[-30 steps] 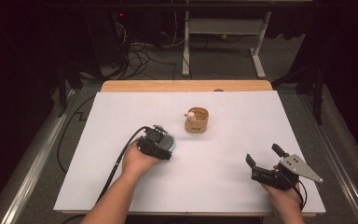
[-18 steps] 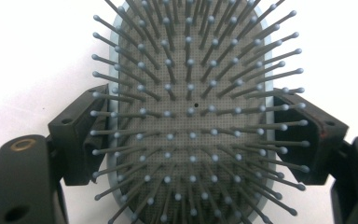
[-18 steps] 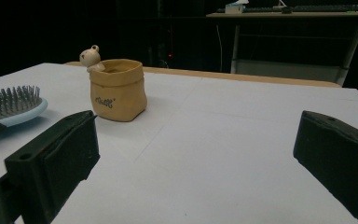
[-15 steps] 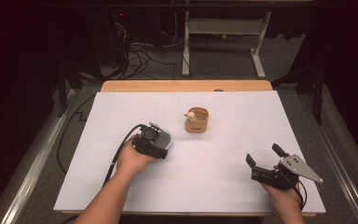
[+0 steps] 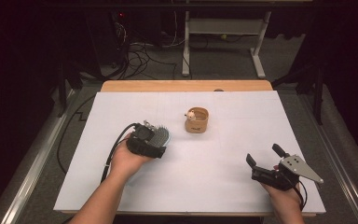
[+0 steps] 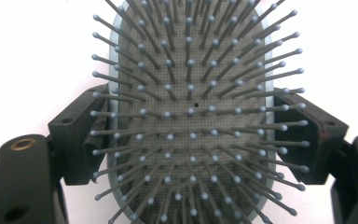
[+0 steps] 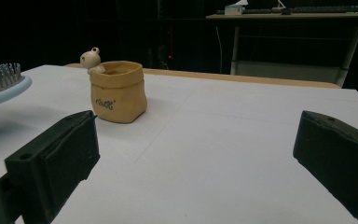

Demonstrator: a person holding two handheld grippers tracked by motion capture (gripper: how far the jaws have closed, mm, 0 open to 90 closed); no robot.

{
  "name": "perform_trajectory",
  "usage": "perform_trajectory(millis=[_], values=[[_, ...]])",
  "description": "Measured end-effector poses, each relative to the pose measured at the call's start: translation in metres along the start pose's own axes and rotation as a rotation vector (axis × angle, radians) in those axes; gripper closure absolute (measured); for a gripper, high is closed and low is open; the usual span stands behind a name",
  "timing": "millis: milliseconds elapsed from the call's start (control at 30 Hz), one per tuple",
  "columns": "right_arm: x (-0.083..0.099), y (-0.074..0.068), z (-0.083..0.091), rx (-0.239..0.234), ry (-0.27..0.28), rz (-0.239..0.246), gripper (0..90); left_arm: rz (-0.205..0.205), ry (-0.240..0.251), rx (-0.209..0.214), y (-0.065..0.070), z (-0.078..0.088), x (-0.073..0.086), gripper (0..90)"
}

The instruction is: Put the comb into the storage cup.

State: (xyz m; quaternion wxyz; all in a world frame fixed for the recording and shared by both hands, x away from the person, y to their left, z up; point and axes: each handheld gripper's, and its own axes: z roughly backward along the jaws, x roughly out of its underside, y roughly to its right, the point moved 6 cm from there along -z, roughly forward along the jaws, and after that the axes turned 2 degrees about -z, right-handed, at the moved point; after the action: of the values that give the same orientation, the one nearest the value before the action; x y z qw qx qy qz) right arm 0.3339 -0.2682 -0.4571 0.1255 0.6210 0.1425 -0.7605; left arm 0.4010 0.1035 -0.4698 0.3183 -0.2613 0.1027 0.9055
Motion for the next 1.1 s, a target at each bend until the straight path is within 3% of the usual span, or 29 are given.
perform_trajectory(millis=[33,267,533,700,933,1100], values=[[0.0,0.0,0.0,0.0,0.0,-0.001,0.8,0.003,0.009,-0.012,-0.001,0.0,0.001,21.0],[0.0,0.0,0.0,0.002,0.003,-0.002,0.8,0.033,0.027,0.017,-0.006,0.001,0.01,21.0],[0.0,0.0,0.0,0.001,0.002,-0.001,0.8,0.055,0.137,0.052,-0.01,0.015,0.018,21.0],[-0.001,0.0,0.001,0.001,0.004,-0.001,0.8,0.077,0.185,0.052,-0.015,0.021,0.024,21.0],[-0.001,0.0,0.001,0.001,0.008,0.001,0.8,0.076,0.289,0.045,-0.019,0.033,0.032,21.0],[-0.001,-0.002,0.001,-0.003,0.008,0.009,0.8,0.086,0.335,0.043,-0.022,0.037,0.035,21.0]])
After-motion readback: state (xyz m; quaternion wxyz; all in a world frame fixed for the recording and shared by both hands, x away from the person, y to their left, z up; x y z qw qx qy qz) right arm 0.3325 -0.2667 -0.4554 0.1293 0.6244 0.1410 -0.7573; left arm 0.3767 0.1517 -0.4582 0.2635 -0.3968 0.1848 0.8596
